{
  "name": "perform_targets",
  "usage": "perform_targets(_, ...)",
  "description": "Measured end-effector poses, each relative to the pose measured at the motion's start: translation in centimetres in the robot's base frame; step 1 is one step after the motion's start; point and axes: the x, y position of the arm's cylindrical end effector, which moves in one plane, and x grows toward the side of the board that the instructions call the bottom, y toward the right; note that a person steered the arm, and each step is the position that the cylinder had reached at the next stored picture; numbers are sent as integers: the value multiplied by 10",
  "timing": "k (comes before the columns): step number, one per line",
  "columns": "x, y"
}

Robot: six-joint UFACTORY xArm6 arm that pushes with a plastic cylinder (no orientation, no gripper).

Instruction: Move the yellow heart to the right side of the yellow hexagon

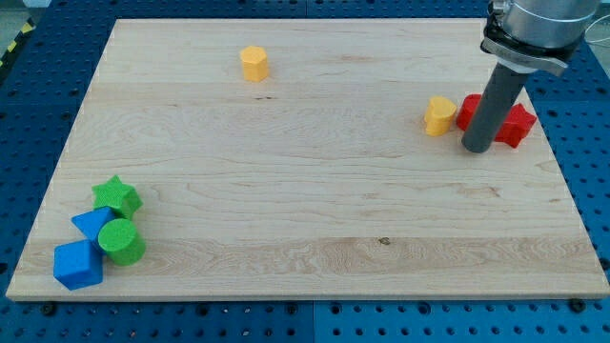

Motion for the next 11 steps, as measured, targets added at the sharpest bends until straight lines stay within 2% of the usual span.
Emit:
perform_targets(3, -61, -78)
perform_targets(5, -82, -150)
perform_targets(8, -138, -145)
perform_targets(11, -138, -213)
